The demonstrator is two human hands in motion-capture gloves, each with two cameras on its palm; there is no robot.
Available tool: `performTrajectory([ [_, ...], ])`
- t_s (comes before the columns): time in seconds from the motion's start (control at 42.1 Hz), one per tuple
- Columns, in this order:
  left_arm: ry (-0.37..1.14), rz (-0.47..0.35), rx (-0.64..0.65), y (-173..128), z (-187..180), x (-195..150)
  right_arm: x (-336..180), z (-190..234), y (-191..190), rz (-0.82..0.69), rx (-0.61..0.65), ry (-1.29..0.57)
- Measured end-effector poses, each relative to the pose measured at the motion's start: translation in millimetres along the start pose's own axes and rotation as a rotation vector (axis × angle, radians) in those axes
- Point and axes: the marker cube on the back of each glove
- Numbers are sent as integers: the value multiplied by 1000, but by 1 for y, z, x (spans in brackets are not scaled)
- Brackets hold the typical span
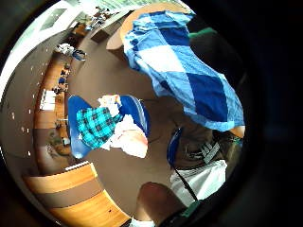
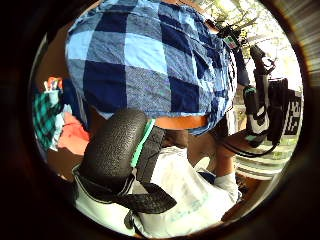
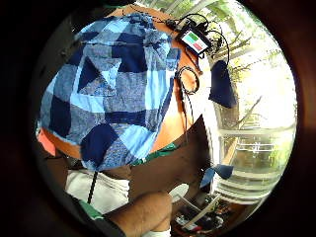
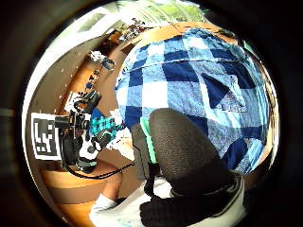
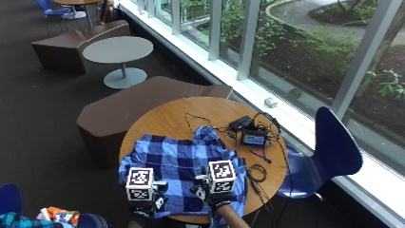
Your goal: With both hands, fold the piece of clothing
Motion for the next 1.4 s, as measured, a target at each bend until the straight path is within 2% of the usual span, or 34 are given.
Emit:
performTrajectory([
  [0.119,5,17,-8,9,-10,3,0,2,-2,7,12,8],
  [0.38,18,24,-8,6,-4,2,2,6,-2,8,1,10],
  [0.499,8,31,-24,16,-7,1,4,11,4,-10,-19,6],
  [0.808,-79,58,-218,23,66,-16,27,63,35,-39,-201,27],
  [0.903,-98,64,-229,23,83,-19,35,76,40,-50,-278,20],
  [0.975,-126,61,-180,20,96,-21,40,86,42,-61,-338,6],
  [1.022,-151,52,-104,15,102,-23,44,90,41,-61,-360,6],
  [1.117,-166,43,55,14,90,-23,48,91,36,-45,-337,15],
  [1.284,-171,57,199,-3,101,-30,51,87,18,-16,-146,68],
  [1.403,-49,56,327,-5,83,-31,55,85,1,-47,38,69],
])
